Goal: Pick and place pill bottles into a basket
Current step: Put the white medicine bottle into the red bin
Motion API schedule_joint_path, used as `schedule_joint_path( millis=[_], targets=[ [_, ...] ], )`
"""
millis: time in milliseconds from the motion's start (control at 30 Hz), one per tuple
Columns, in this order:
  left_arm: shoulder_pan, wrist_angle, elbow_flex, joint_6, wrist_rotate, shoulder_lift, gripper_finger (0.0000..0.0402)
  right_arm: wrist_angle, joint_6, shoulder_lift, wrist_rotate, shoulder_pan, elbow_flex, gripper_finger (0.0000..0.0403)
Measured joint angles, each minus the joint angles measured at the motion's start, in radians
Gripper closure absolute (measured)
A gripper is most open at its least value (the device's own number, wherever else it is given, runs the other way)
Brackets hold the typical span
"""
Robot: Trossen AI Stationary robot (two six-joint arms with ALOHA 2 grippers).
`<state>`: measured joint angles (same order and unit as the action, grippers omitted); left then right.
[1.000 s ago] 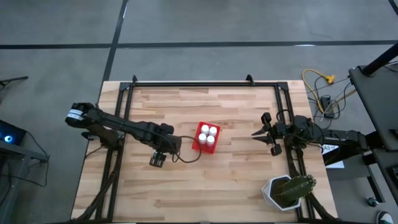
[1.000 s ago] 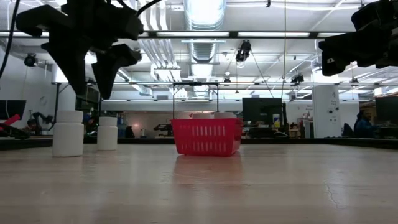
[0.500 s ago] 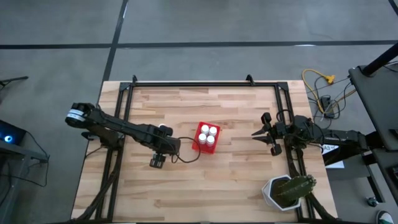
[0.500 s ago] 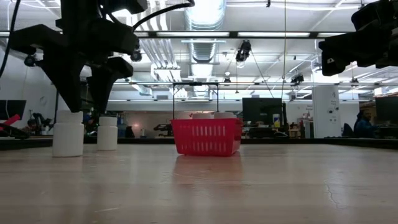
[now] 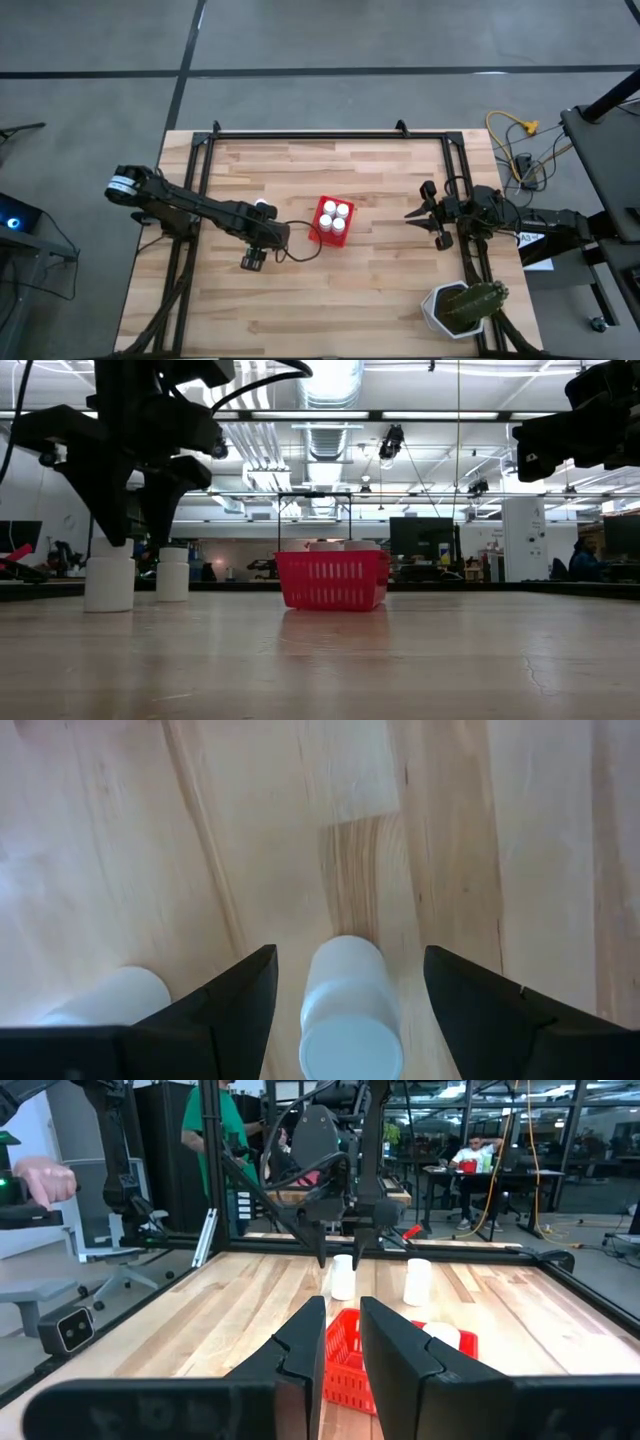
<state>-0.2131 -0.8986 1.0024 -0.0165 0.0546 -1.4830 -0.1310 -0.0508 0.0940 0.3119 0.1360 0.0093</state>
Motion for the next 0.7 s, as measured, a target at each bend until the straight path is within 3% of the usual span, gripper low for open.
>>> schedule_joint_path(
  millis=[700],
  targets=[
    [-0.006, 0.031, -0.075, -0.031, -0.019, 0.000, 0.0169, 0.000, 0.000, 0.000, 0.000, 0.000, 0.000, 0.0344]
  ],
)
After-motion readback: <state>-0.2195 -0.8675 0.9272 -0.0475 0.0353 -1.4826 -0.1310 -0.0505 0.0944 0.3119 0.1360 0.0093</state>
